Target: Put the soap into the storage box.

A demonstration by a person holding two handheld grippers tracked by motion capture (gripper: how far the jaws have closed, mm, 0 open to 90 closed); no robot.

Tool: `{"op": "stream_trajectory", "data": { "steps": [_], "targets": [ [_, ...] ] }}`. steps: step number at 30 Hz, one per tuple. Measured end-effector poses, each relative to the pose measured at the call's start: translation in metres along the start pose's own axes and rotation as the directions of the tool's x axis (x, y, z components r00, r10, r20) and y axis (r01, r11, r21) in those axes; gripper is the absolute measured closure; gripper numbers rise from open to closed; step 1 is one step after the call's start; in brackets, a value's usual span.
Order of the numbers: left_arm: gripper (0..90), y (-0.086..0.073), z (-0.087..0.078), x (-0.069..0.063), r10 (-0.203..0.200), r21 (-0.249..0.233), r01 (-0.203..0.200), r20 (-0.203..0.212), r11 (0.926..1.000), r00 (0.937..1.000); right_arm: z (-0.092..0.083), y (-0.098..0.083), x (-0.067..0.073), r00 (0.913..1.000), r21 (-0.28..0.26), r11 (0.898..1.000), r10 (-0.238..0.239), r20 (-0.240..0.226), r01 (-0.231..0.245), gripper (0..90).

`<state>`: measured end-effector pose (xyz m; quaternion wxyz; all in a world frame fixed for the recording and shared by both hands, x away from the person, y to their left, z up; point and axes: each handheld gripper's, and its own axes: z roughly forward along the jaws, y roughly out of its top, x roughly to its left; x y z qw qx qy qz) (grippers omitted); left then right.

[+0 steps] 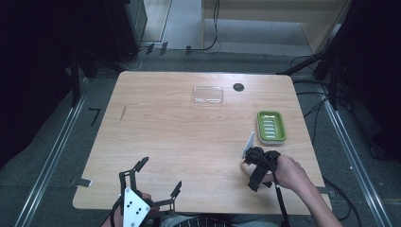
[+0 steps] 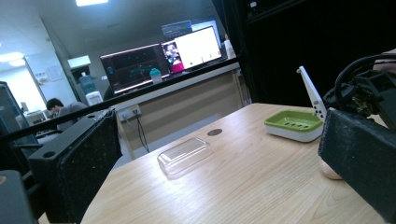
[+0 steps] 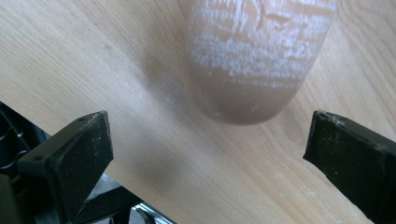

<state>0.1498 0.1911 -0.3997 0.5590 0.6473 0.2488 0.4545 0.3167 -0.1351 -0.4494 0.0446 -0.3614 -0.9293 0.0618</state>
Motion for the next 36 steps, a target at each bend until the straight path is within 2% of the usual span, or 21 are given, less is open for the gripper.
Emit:
{"op": "stream_trajectory", "data": {
  "steps": [5, 12, 16, 28, 36],
  "targets": [
    [0.0, 0.000, 0.000, 0.000, 0.000, 0.000, 0.000, 0.000, 1.0000, 1.0000, 0.002, 0.006, -0.001, 0.9998, -0.003, 1.000, -0.004, -0.021, 0.004, 0.0],
    [0.0, 0.000, 0.000, 0.000, -0.002, 0.000, 0.002, -0.002, 1.0000, 1.0000, 0.004, 0.014, -0.007, 0.9992, -0.024, 0.999, 0.022, -0.033, -0.022, 0.0],
    [0.0, 0.000, 0.000, 0.000, -0.001, -0.002, 0.001, 0.000, 1.0000, 1.0000, 0.006, 0.017, -0.011, 0.9985, -0.070, 0.996, 0.045, -0.031, -0.047, 0.0],
    [0.0, 0.000, 0.000, 0.000, -0.001, -0.002, 0.001, 0.001, 1.0000, 1.0000, 0.011, 0.020, -0.018, 0.9961, -0.108, 0.991, 0.073, -0.050, -0.078, 0.0],
    [0.0, 0.000, 0.000, 0.000, -0.002, -0.003, 0.002, 0.002, 1.0000, 1.0000, 0.013, 0.022, -0.019, 0.9962, -0.104, 0.991, 0.075, -0.044, -0.080, 13.3]
  ]
}}
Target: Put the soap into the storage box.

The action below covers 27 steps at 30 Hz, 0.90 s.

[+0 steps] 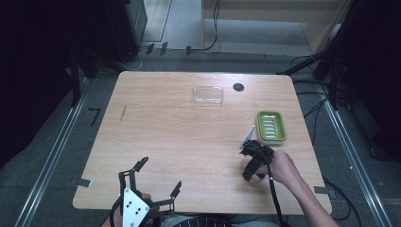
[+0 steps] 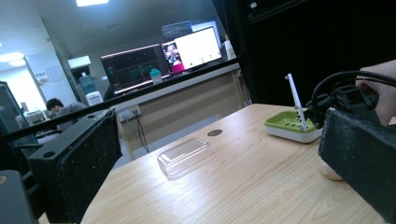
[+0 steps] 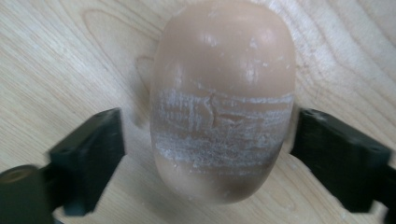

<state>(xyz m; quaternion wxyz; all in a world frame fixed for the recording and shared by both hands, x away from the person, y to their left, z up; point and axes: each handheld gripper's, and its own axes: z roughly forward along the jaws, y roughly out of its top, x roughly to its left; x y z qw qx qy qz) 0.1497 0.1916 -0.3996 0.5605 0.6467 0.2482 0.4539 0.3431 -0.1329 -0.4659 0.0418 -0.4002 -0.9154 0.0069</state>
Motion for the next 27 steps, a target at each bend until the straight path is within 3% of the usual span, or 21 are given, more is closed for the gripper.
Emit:
{"op": "stream_trajectory", "data": {
  "steps": [14, 20, 27],
  "targets": [
    [0.0, 0.0001, -0.0001, 0.0001, -0.001, -0.001, 0.001, -0.001, 1.0000, 1.0000, 0.0021, 0.0017, 0.0002, 0.9996, -0.011, 1.000, 0.018, 0.023, -0.018, 22.9],
    [0.0, 0.0001, -0.0002, 0.0001, -0.002, -0.001, 0.002, -0.002, 1.0000, 1.0000, 0.0007, 0.0009, 0.0004, 0.9988, -0.024, 0.999, 0.032, 0.037, -0.032, 32.9],
    [0.0, 0.0002, -0.0004, 0.0001, -0.004, -0.001, 0.004, -0.004, 1.0000, 1.0000, 0.0008, 0.0009, 0.0026, 0.9981, -0.018, 1.000, 0.023, 0.057, -0.022, 33.4]
  ]
}}
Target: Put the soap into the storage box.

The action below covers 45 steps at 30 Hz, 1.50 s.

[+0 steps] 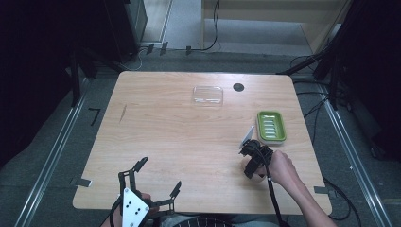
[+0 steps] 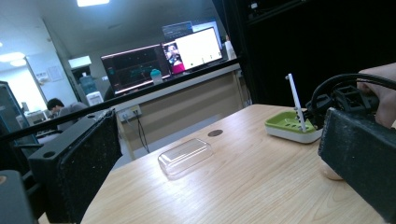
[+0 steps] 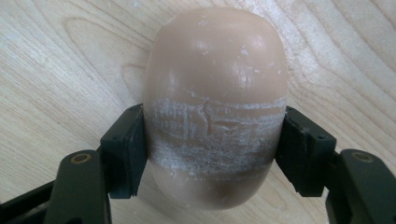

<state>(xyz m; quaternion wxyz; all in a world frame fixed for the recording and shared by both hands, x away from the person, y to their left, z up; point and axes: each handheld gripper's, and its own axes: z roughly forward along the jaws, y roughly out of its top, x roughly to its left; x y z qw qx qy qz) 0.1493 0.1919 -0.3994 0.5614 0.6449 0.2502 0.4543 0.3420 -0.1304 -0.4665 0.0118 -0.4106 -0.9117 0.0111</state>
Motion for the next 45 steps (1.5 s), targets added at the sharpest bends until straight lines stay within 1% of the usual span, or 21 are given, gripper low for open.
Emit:
{"op": "stream_trajectory", "data": {
  "steps": [4, 13, 14, 19, 22, 23, 24, 30, 32, 41, 43, 45],
  "targets": [
    [0.0, 0.000, 0.000, 0.000, 0.001, 0.000, -0.001, 0.001, 1.0000, 1.0000, 0.000, 0.000, 0.001, 1.0000, 0.001, 1.000, 0.004, 0.006, -0.004, 33.5],
    [0.0, 0.000, 0.000, 0.000, -0.001, 0.000, 0.001, 0.001, 1.0000, 1.0000, 0.000, 0.001, 0.000, 0.9999, -0.009, 1.000, -0.014, 0.007, 0.014, 33.6],
    [0.0, 0.000, 0.000, 0.000, -0.001, -0.001, 0.001, 0.002, 1.0000, 1.0000, -0.001, 0.001, 0.001, 0.9998, 0.002, 1.000, -0.016, 0.009, 0.016, 33.6],
    [0.0, 0.000, 0.000, 0.000, 0.000, 0.000, 0.000, 0.001, 1.0000, 1.0000, -0.002, 0.001, 0.000, 0.9996, 0.004, 1.000, -0.027, 0.006, 0.027, 33.6],
    [0.0, 0.000, 0.000, 0.000, -0.001, -0.001, 0.001, 0.002, 1.0000, 1.0000, -0.004, 0.000, 0.000, 0.9998, 0.001, 1.000, -0.019, 0.004, 0.019, 33.6],
    [0.0, 0.000, 0.000, 0.000, -0.001, -0.001, 0.001, 0.002, 1.0000, 1.0000, -0.005, 0.000, -0.001, 0.9997, 0.002, 1.000, -0.024, 0.005, 0.024, 33.6],
    [0.0, 0.000, 0.000, 0.000, -0.001, -0.001, 0.001, 0.002, 1.0000, 1.0000, -0.006, -0.001, -0.001, 0.9998, -0.001, 1.000, -0.017, 0.006, 0.017, 33.6],
    [0.0, 0.000, 0.000, 0.000, -0.001, 0.000, 0.001, 0.002, 1.0000, 1.0000, -0.009, -0.004, -0.006, 0.9998, 0.006, 1.000, -0.017, 0.005, 0.017, 33.6],
    [0.0, 0.000, 0.000, 0.000, -0.001, 0.000, 0.001, 0.002, 1.0000, 1.0000, -0.010, -0.005, -0.008, 0.9999, 0.008, 1.000, -0.012, 0.000, 0.012, 33.6],
    [0.0, 0.000, 0.000, 0.000, -0.001, 0.000, 0.001, 0.001, 1.0000, 1.0000, -0.013, -0.009, -0.016, 0.9999, -0.013, 1.000, 0.012, 0.009, -0.011, 33.6],
    [0.0, 0.000, 0.000, 0.000, -0.002, -0.001, 0.002, 0.001, 1.0000, 1.0000, -0.014, -0.010, -0.017, 0.9998, -0.009, 1.000, 0.016, 0.012, -0.016, 33.6],
    [0.0, 0.000, 0.000, 0.000, -0.002, -0.002, 0.002, 0.002, 1.0000, 1.0000, -0.014, -0.011, -0.019, 0.9996, -0.014, 1.000, 0.027, 0.010, -0.027, 33.6]
  ]
}}
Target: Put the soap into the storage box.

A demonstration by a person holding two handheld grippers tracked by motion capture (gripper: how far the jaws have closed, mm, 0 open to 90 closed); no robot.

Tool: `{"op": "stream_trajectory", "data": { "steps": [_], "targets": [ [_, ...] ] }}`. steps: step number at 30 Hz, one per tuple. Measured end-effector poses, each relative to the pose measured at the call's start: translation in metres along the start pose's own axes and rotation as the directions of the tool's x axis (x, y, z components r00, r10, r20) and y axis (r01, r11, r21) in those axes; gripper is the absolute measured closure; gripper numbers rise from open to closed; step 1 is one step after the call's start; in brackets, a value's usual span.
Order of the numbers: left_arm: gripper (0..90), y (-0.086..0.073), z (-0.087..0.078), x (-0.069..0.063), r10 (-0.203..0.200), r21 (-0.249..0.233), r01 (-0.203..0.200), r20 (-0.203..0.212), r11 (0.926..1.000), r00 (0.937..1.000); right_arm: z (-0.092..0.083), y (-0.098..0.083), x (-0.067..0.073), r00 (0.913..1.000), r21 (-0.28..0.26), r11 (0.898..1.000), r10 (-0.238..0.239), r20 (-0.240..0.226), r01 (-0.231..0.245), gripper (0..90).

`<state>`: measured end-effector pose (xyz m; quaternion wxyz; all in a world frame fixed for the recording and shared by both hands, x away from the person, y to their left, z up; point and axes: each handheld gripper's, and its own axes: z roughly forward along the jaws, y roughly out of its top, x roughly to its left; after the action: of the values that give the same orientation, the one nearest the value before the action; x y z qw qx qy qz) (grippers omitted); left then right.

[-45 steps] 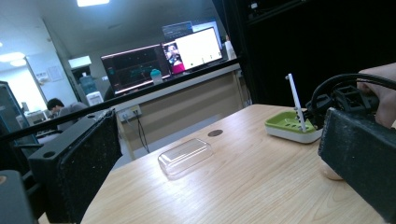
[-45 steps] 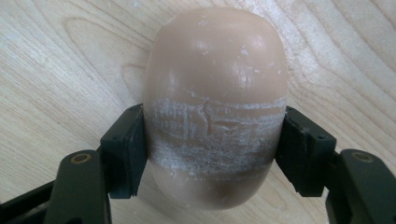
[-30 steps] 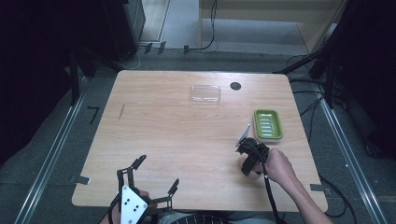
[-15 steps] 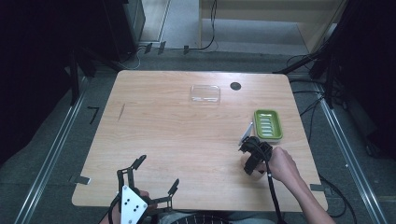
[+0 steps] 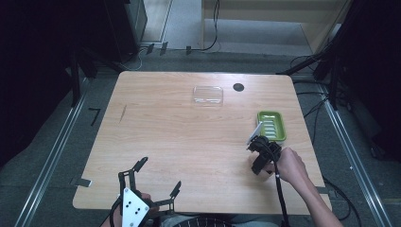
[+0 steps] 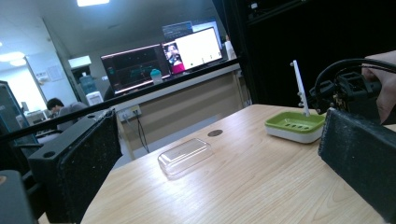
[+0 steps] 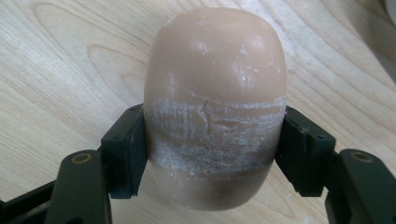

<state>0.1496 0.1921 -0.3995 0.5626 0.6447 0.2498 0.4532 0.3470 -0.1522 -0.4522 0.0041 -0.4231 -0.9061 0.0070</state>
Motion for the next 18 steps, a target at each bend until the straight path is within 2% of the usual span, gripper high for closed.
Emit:
{"op": "stream_trajectory", "data": {
  "steps": [10, 18],
  "targets": [
    [0.0, 0.000, 0.000, 0.000, 0.001, 0.001, -0.001, -0.001, 1.0000, 1.0000, -0.003, -0.008, -0.016, 0.9994, 0.008, 0.999, 0.033, 0.007, -0.033, 33.5],
    [0.0, 0.000, 0.000, 0.000, 0.001, 0.002, -0.001, -0.001, 1.0000, 1.0000, -0.006, -0.012, -0.024, 0.9985, -0.002, 0.999, 0.052, 0.016, -0.052, 33.6]
  ]
}}
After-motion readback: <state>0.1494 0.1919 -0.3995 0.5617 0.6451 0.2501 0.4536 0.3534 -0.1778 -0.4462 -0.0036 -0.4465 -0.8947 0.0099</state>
